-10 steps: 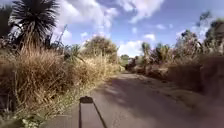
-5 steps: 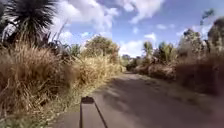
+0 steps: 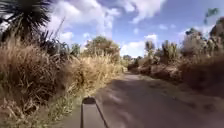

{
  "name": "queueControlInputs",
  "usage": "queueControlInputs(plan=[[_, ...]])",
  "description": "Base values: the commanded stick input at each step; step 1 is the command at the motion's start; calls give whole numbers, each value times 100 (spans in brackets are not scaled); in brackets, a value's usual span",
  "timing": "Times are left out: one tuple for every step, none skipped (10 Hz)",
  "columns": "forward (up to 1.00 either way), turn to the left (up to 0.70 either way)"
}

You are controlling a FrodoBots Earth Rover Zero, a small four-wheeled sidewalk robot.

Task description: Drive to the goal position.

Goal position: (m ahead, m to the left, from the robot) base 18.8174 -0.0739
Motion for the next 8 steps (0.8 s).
queueControlInputs(plan=[[70, 0], [70, 0], [70, 0], [70, 0], [70, 0], [70, 0], [70, 0], [70, 0]])
